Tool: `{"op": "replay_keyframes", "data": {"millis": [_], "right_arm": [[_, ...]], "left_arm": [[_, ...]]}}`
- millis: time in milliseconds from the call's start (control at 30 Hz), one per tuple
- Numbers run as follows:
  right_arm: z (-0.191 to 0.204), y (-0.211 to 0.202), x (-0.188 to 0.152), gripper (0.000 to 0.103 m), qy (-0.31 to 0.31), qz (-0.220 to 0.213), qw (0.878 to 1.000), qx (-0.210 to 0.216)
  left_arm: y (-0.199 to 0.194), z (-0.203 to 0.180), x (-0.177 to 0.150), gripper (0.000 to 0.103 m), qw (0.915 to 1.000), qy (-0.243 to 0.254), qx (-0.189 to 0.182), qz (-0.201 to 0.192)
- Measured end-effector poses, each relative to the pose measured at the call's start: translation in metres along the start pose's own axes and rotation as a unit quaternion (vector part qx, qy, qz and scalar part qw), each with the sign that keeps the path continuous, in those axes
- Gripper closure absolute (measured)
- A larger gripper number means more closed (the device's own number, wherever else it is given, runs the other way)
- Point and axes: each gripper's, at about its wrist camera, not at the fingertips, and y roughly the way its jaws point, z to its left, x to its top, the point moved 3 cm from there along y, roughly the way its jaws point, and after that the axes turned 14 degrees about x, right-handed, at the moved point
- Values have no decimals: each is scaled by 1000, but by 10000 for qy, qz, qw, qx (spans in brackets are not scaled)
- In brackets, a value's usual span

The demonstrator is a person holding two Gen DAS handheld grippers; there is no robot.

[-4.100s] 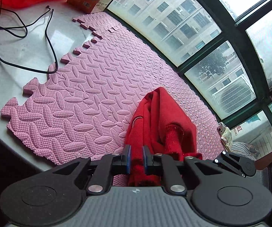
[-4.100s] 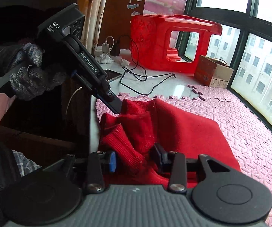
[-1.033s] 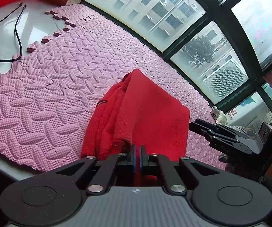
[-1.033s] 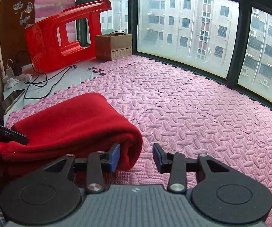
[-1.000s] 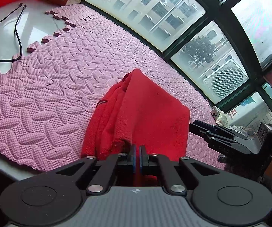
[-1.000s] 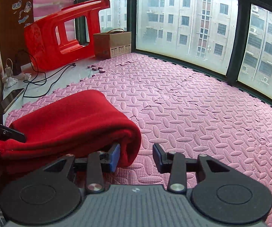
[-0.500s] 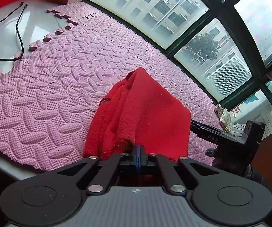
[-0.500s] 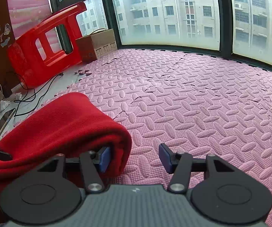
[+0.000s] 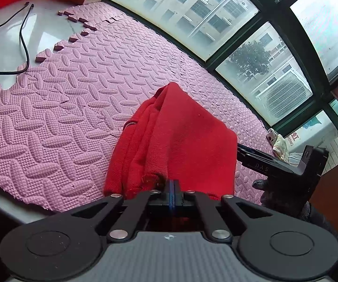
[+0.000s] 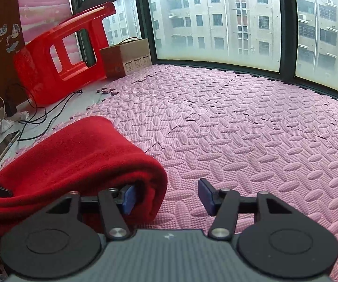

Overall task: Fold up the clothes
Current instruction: 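Withdraw the right gripper while the left gripper holds the folded sweatpants, then move the right gripper to the folded sweatpants edge beside the left gripper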

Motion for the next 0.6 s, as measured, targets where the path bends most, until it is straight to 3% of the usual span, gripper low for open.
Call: {"op": "replay_keyframes", "data": {"millis": [267, 500, 600], "right_arm": [[-19, -6, -16, 47, 660, -2, 9978, 15], [20, -18, 1, 49, -599, 212, 9969, -458], [33, -30, 10, 54, -878, 67, 9953, -406]], "left_arm": [[2, 2, 0, 100, 10000, -28, -64, 17], [2, 3, -1, 100, 10000, -41, -70, 14], [3, 3, -1, 100, 10000, -37, -76, 7]]}}
